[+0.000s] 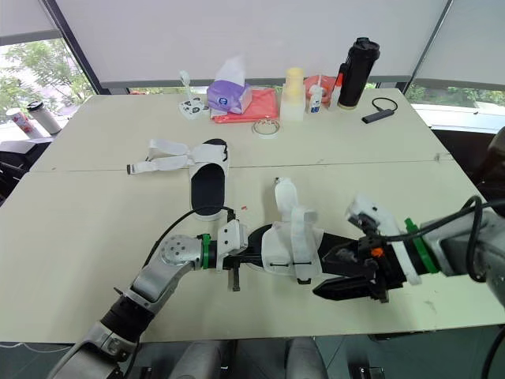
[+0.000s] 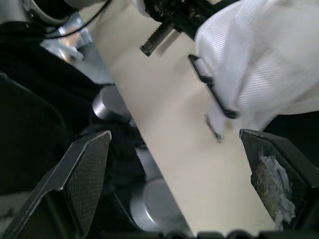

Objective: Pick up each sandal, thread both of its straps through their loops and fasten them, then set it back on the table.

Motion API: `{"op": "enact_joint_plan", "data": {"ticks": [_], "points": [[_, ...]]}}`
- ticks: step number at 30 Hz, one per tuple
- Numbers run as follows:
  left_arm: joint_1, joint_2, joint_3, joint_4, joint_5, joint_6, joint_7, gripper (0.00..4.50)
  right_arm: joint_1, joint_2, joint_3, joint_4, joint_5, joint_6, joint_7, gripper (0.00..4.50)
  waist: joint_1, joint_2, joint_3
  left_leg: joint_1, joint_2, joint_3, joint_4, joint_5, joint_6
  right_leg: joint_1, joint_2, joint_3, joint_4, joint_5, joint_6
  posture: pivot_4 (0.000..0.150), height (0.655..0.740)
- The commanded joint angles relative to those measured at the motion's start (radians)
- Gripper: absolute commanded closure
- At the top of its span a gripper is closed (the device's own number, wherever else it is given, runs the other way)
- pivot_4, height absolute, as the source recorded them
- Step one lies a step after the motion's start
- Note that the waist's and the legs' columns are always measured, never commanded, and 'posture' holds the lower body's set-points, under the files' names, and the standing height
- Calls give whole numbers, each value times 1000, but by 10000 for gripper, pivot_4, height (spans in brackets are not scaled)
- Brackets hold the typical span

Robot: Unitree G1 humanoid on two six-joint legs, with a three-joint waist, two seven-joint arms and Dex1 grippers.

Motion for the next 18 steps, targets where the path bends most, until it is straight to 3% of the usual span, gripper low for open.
{"op": "enact_joint_plan", "data": {"ticks": [1, 10, 18], "points": [[14, 0, -21, 3, 12, 11, -11, 45000, 75, 78, -44, -61, 20, 17, -121, 585, 0, 0, 0, 0, 0, 0, 0, 0, 0, 0, 0, 0, 0, 0, 0, 1500, 7296], [14, 3, -23, 1, 11, 13, -16, 45000, 158, 181, -17, -37, 19, -20, -266, 585, -1, 1, -2, 0, 0, 0, 1, 0, 1, 1, 0, 0, -1, 0, 0, 1500, 7296], [15, 6, -18, -3, 11, 17, -12, 45000, 109, 292, 10, 7, 39, -31, -361, 585, -3, 1, -2, 0, 0, 0, 1, -1, 1, 1, 0, 0, -1, 0, 0, 1500, 7296]]}}
